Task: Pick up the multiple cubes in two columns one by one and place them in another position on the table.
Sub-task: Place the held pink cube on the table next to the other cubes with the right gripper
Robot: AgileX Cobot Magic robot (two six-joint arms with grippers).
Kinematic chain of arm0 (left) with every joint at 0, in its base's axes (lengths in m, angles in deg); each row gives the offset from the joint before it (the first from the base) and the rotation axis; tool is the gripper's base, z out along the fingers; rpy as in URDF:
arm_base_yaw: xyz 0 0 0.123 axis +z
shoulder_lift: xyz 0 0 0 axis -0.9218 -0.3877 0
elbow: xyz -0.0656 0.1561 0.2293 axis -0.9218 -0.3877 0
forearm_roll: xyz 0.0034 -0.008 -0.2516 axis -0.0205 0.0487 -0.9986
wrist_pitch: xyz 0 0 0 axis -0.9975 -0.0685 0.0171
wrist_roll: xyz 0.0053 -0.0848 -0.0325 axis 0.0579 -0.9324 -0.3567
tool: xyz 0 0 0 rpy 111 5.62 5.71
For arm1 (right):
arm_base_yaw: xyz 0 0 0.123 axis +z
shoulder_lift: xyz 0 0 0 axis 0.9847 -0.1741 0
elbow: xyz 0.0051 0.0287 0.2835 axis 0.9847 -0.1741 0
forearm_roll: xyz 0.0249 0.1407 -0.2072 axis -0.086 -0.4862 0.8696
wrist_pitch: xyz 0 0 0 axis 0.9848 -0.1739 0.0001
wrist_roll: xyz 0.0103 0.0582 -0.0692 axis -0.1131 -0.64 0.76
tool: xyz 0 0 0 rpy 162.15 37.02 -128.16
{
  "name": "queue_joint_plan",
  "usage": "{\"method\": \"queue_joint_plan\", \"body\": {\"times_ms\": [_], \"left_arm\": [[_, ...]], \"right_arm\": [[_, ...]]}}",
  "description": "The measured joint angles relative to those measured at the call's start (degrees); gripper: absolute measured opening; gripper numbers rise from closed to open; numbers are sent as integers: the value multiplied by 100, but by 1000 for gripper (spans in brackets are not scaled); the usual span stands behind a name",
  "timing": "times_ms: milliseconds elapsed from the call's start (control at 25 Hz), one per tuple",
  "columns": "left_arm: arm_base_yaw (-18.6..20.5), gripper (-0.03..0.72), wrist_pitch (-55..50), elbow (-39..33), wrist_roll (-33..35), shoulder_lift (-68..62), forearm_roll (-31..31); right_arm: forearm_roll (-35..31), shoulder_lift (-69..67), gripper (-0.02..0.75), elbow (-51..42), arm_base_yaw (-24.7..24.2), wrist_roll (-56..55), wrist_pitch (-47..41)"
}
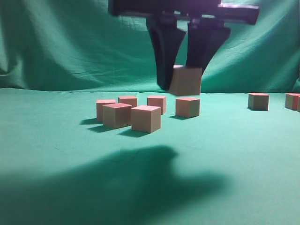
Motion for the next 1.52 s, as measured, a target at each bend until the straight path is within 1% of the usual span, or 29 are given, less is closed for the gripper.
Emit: {"method": "queue_joint_plan", "body": {"times_ms": [560, 880, 1520], "left_arm": [[0, 0, 0, 0, 0, 0, 0], [0, 0, 0, 0, 0, 0, 0], [0, 0, 0, 0, 0, 0, 0]], "right_arm": [[141, -606, 257, -23, 0, -294, 523], [362, -811, 257, -23, 0, -428, 546], [421, -929, 257, -23, -34, -452, 646]]}}
